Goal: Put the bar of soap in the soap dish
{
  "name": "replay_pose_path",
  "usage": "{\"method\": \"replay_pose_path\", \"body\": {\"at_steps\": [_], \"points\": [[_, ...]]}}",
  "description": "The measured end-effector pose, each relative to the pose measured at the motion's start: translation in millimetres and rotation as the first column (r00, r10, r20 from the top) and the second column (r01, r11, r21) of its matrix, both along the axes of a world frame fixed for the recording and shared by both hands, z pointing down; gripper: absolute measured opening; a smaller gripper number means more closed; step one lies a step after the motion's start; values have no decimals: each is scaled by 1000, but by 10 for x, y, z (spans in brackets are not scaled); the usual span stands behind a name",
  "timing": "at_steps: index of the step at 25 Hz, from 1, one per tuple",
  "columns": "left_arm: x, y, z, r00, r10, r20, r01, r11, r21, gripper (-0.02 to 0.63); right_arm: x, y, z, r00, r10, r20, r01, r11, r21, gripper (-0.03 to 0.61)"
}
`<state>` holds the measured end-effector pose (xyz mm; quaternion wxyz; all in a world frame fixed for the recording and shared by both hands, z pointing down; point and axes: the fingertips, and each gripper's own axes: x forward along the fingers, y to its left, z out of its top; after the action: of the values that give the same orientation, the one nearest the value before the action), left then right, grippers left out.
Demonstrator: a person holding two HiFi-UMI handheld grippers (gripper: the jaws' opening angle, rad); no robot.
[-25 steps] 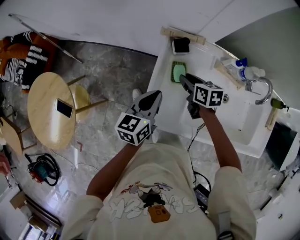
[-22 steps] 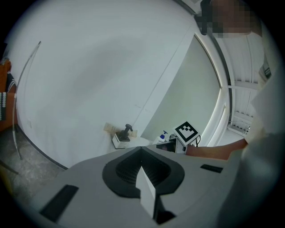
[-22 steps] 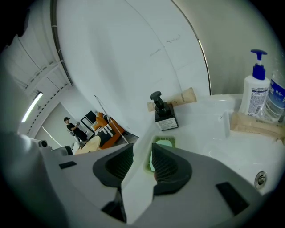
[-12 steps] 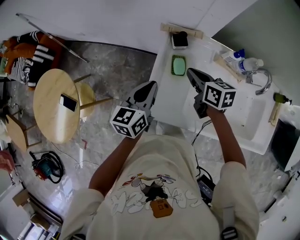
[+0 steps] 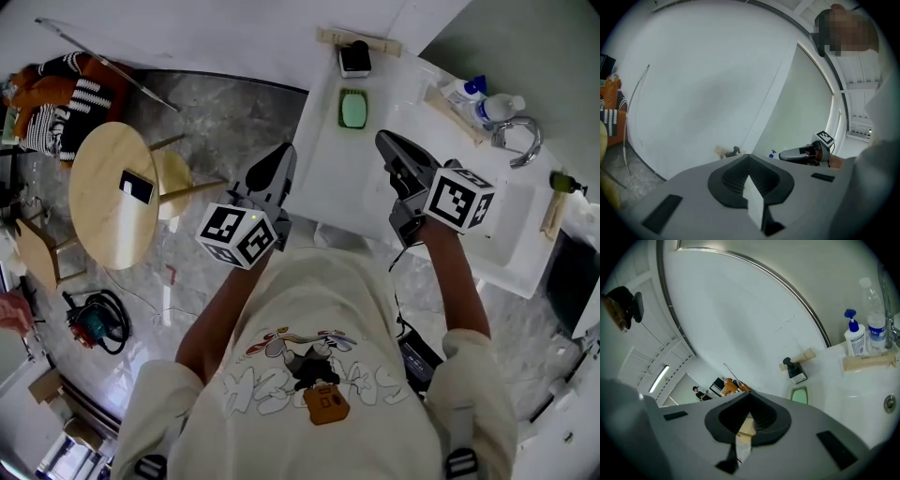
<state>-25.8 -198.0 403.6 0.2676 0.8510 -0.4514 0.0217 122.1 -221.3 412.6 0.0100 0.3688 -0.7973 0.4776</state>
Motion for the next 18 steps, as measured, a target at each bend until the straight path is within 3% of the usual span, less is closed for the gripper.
{"method": "replay_pose_path", "body": {"at_steps": [7,12,18], "points": [[-22,159,-261,999,-19,-28,19,1000,22,9,44,289,-314,999,33,-25,-31,998,61,8],[-26,226,-463,996,-47,-81,50,998,38,9,145,600,-491,996,-15,-83,24,994,103,8],[181,376,-506,997,28,-73,-25,998,53,9,236,892,-480,996,2,-92,5,996,84,8]]}}
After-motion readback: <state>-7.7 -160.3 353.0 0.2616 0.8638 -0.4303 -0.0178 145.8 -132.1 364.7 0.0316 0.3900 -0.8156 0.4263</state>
